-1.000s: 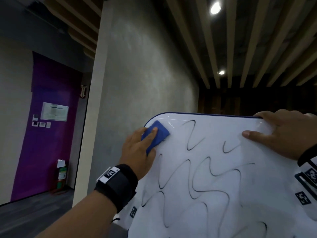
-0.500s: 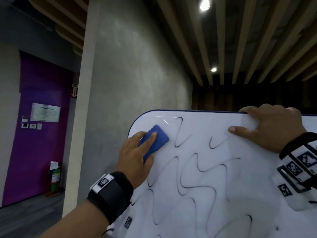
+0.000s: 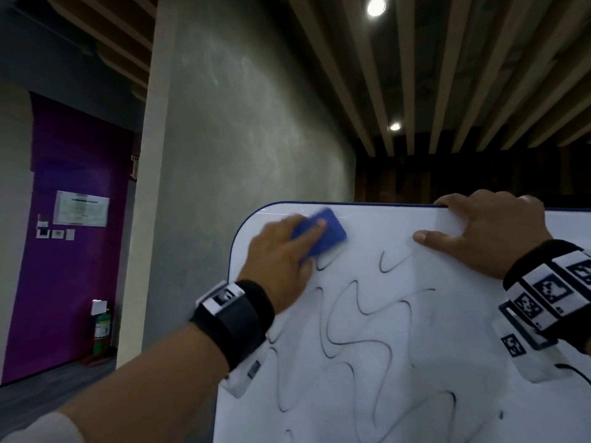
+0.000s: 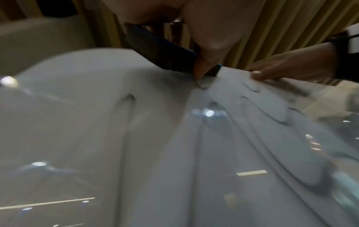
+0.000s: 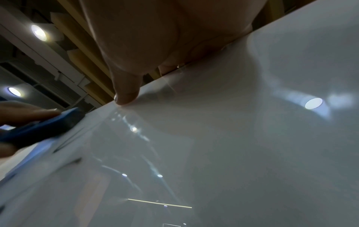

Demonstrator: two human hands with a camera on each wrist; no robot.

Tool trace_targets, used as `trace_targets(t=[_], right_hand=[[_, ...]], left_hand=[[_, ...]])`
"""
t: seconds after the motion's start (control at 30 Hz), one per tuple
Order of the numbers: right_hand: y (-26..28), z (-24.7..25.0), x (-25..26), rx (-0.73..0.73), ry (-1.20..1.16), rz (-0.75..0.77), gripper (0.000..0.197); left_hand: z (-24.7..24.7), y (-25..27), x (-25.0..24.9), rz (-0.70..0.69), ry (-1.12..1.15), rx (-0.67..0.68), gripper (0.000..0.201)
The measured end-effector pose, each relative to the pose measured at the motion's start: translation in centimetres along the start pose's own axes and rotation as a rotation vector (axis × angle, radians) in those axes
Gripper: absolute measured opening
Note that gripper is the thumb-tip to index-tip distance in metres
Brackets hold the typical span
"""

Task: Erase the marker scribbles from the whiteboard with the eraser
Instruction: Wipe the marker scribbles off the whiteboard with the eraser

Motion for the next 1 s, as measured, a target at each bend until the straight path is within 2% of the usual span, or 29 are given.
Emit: trace_targets(t=[0.07,0.1,0.2,0.23,0.33,0.37,0.5,0.63,0.8,0.93,1.0], right_hand=[[0.0,-0.1,0.0,0.001,-0.003,0.007,0.092],[0.0,-0.1,0.0,-0.002,-0.008,0.011,0.091],[-0.1,-0.2,-0.3,0.005,-0.017,0.010,0.089],[-0.1,-0.2,-0.3,0.014,-0.017,0.012,0.088],[-0.2,-0.3,-0.3,0.045,-0.026,0.018,0.086],[-0.2,-0.3,-0.3,0.048,-0.024,0.020,0.086],[-0.2,-0.3,-0.3,0.053,-0.026,0.025,0.089],[-0.1,-0.3,-0.2,0.041,-0.006,0.024,0.091],[0.0,-0.1,-0.2,0.044,-0.009,0.011,0.090],[-0.1,-0.1,-0.1,0.034,0.004,0.011,0.093],[0.0,0.0,-0.2,0.035,0.008,0.014,0.093]], left_hand=[[0.7,-1.1,1.3,0.084,-0.041,-0.043,0.062],[0.7,-0.9,1.1,0.064,-0.037,-0.019,0.062],[-0.2,0.5,-0.5,-0.111,-0.015,0.081,0.059],[-0.1,0.3,-0.2,-0.116,-0.018,0.095,0.060],[0.3,-0.8,1.4,0.068,-0.032,0.004,0.063],[0.3,-0.6,1.1,0.079,-0.027,0.002,0.063],[-0.3,1.5,-0.4,-0.084,0.002,0.093,0.061],[1.1,1.0,2.1,0.068,-0.080,0.019,0.062],[0.2,3.3,-0.3,-0.028,-0.006,0.098,0.061],[1.2,-0.4,0.5,0.050,-0.062,0.065,0.062],[0.9,-1.3,-0.2,0.039,-0.032,0.082,0.063]])
Point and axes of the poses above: each hand's wrist, its own y-axis away from the middle knuckle, its own z-axis out of the back of the hand, x = y × z, the point moved 2 cm from there along -y, towards the middle knuckle, and after that the axes turned 10 degrees about -z, right-handed, at the moved point
